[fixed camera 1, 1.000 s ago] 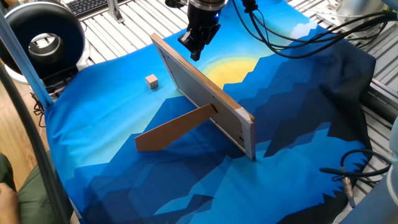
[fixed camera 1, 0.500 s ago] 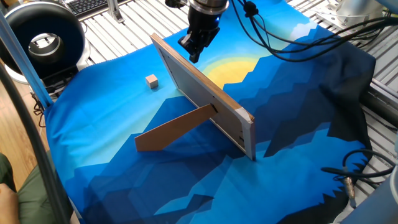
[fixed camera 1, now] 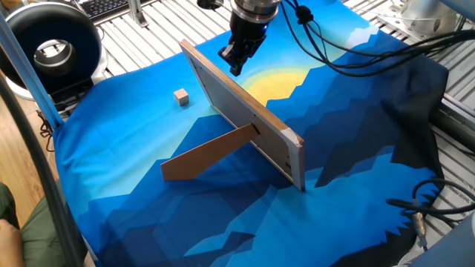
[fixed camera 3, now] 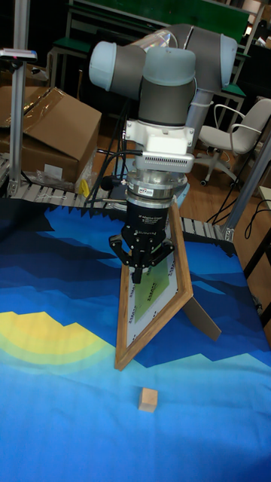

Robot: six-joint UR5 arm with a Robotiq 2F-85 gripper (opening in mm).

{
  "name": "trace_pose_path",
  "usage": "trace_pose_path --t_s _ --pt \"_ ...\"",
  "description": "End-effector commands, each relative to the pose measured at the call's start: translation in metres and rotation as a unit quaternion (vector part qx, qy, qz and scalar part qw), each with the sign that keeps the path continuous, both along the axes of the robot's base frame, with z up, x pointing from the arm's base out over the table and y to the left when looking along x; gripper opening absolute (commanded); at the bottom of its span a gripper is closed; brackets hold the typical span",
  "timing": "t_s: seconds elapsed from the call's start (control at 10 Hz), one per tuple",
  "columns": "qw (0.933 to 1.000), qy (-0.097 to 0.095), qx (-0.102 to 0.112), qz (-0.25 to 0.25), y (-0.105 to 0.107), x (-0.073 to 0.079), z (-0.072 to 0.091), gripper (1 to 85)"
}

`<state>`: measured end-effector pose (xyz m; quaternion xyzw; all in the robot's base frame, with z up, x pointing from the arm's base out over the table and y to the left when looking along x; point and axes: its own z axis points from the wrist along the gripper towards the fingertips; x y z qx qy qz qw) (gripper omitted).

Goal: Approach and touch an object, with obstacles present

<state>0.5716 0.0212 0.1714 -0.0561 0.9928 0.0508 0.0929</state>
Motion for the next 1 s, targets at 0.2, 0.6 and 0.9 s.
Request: trace_pose_path --t_s 0.2,0.6,0.9 --pt "0.9979 0.006 0.058 -0.027 0.025 -0.009 -0.009 1.0" --pt "0.9994 0.006 0.029 -0.018 0.014 -0.001 0.000 1.0" --pt "0.9988 0.016 -0.045 0.008 -0.022 -0.008 0.004 1.0"
